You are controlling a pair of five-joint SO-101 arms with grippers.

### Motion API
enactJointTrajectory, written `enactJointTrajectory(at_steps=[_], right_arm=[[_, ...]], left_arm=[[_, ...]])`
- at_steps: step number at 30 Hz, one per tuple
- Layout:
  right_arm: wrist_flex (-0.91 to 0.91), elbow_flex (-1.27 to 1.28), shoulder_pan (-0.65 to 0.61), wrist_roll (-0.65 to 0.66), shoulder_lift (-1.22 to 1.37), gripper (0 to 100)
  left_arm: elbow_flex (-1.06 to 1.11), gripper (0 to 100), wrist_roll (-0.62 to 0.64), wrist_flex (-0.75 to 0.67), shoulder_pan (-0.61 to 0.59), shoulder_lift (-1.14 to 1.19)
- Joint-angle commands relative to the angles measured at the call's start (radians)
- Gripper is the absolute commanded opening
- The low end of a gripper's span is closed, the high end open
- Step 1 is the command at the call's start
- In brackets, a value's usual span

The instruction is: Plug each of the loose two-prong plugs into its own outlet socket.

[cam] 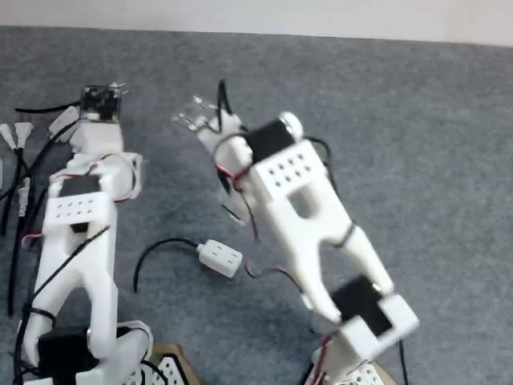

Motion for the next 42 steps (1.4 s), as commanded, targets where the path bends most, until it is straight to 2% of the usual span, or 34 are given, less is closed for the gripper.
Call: enactJointTrajectory(at_steps=[1,7,16,20,25,31,36,42], right_arm=[[0.041,-0.131,-0.051,0.052,0.107,0.8],[0.042,-0.119,-0.185,0.307,0.165,0.8],[0.042,0.021,-0.222,0.471,0.068,0.8],[0.042,0.025,-0.220,0.529,0.027,0.8],[0.042,0.025,-0.217,0.621,0.025,0.8],[0.042,0.024,-0.219,0.795,0.024,0.8],[0.041,0.019,-0.216,0.911,0.027,0.8],[-0.008,0.022,-0.216,1.014,0.031,0.8]], left_arm=[[0.036,23,-0.032,-0.072,-0.053,-0.007],[0.111,23,-0.127,-0.127,-0.113,-0.007],[0.156,23,-0.181,-0.133,-0.148,-0.005],[0.213,23,-0.186,-0.209,-0.150,-0.005],[0.248,23,-0.187,-0.222,-0.151,0.005],[0.186,23,-0.215,-0.245,-0.157,0.193],[0.059,23,-0.215,-0.239,-0.211,0.366],[0.016,23,-0.232,-0.238,-0.173,0.374]])
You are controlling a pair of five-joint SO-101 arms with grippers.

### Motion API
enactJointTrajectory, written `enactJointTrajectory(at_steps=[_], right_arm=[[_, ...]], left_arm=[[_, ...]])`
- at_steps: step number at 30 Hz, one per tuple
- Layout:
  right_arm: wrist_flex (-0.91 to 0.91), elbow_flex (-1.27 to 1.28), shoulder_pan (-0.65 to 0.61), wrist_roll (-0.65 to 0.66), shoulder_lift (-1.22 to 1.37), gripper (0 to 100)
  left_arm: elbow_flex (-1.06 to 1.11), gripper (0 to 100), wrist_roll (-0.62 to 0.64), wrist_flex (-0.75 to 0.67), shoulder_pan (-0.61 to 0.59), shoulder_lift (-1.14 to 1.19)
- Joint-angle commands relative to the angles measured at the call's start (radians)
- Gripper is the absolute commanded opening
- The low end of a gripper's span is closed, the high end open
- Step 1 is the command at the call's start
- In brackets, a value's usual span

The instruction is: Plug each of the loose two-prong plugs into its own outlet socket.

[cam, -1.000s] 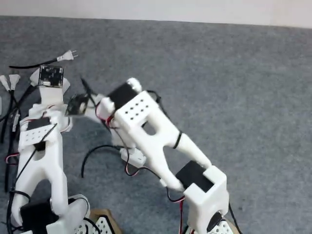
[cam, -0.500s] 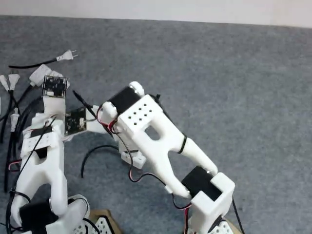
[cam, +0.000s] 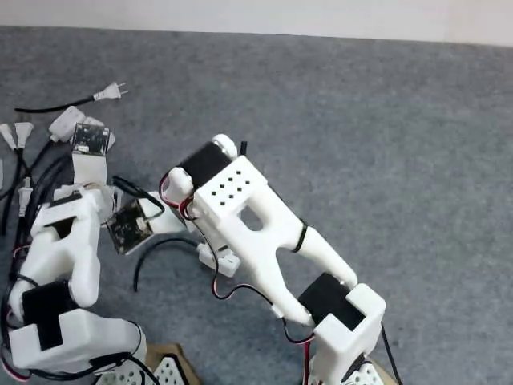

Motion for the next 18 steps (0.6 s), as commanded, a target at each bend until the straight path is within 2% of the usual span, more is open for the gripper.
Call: enactJointTrajectory(at_steps=[1,10,18], right_arm=[[-0.045,-0.005,-0.005,0.061,-0.053,0.8],[-0.070,-0.008,0.012,0.164,0.031,0.8],[-0.068,-0.008,0.110,0.216,0.050,0.8]], left_arm=[[-0.045,23,-0.006,-0.015,0.033,-0.016],[-0.048,23,-0.005,0.066,0.114,-0.173],[-0.048,23,-0.005,0.080,0.136,-0.216]])
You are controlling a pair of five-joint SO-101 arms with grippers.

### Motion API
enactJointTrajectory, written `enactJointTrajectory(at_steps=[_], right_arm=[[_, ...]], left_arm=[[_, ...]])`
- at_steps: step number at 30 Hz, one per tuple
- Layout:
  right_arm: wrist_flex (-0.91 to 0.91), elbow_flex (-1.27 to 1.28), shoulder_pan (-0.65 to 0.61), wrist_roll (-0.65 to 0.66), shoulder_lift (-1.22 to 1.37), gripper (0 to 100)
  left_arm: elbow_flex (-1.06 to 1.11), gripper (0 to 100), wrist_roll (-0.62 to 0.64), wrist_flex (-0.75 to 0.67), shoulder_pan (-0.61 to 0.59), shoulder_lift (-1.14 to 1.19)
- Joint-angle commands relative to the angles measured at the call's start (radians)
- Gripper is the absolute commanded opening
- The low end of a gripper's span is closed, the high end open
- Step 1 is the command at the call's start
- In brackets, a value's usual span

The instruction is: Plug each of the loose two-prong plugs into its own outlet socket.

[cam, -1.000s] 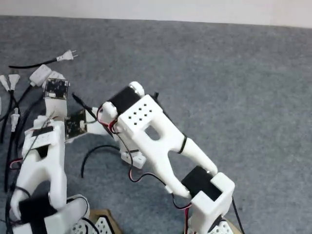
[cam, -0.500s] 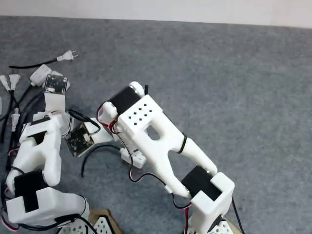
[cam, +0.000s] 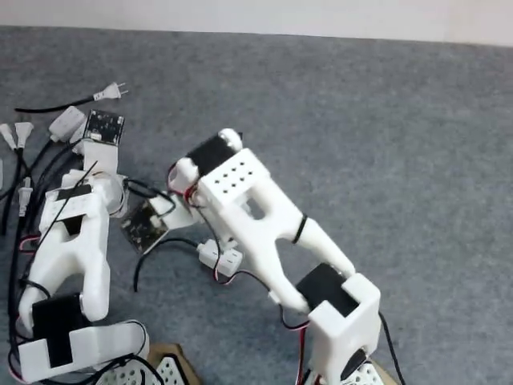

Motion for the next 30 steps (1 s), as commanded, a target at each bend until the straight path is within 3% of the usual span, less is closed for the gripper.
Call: enactJointTrajectory(at_steps=[1,11,18,23,30], right_arm=[[-0.008,-0.012,0.039,0.040,-0.019,0.8],[-0.015,-0.015,-0.036,0.052,-0.019,0.8],[-0.159,0.007,-0.047,-0.002,-0.010,0.8],[-0.217,0.068,-0.070,-0.003,-0.005,0.8],[-0.209,0.104,-0.067,0.003,-0.010,0.8]], left_arm=[[-0.042,23,-0.002,0.008,0.033,-0.044],[-0.050,23,-0.002,0.008,0.035,-0.044],[-0.268,23,0.213,0.149,-0.182,-0.044],[-0.367,23,0.213,0.239,-0.231,-0.044],[-0.367,23,0.213,0.242,-0.229,-0.042]])
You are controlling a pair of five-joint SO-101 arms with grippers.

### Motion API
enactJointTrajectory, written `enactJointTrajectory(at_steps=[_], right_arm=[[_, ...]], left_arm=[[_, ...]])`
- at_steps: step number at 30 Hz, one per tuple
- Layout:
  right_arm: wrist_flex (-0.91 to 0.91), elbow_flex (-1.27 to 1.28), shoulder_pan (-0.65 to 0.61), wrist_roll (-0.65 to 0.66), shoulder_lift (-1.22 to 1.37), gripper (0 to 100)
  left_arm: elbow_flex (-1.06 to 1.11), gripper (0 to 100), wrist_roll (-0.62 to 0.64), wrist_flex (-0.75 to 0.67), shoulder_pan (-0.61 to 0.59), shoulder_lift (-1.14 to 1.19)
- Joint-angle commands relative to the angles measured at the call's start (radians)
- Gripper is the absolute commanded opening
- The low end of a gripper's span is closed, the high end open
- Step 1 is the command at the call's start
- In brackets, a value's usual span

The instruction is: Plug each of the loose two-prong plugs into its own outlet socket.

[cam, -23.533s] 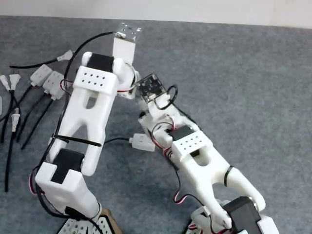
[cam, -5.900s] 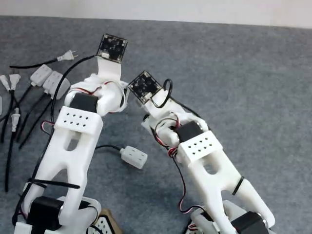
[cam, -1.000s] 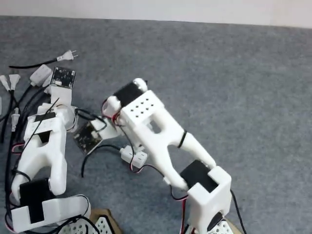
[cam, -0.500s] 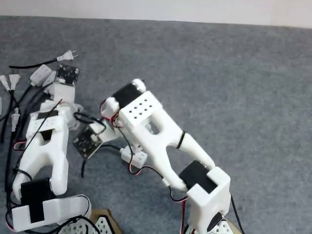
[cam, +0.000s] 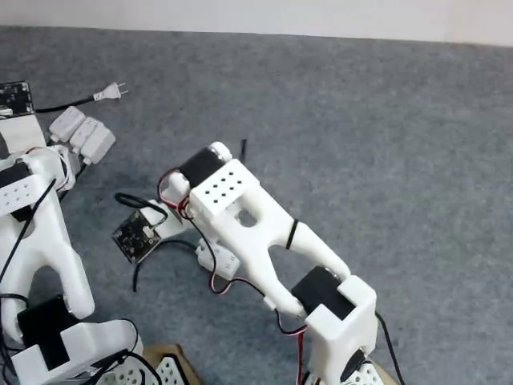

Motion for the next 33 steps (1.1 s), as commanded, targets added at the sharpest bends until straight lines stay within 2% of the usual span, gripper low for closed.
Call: enactJointTrajectory(at_steps=[1,7,14,19,22,26,29,33], right_arm=[[-0.005,-0.005,-0.007,-0.006,-0.019,0.8],[0.056,-0.028,-0.008,0.003,-0.021,0.8],[0.160,-0.130,0.067,-0.015,-0.038,0.9],[0.050,-0.048,0.117,-0.126,-0.008,2.0],[0.004,0.016,0.088,-0.186,0.004,9.3],[-0.064,0.082,0.061,-0.146,0.007,17.6],[-0.070,0.090,0.059,-0.083,0.012,18.0],[-0.073,0.090,0.059,-0.069,0.013,18.0]], left_arm=[[-0.047,23,0.011,0.006,-0.004,-0.042],[-0.047,23,0.011,0.008,-0.002,-0.041],[-0.070,23,-0.018,0.012,-0.001,0.039],[-0.162,23,-0.031,0.106,0.035,0.134],[-0.202,23,-0.032,0.161,0.053,0.170],[-0.211,23,-0.034,0.169,0.054,0.191],[-0.206,23,-0.035,0.167,0.054,0.194],[-0.208,23,-0.054,0.166,0.053,0.194]])
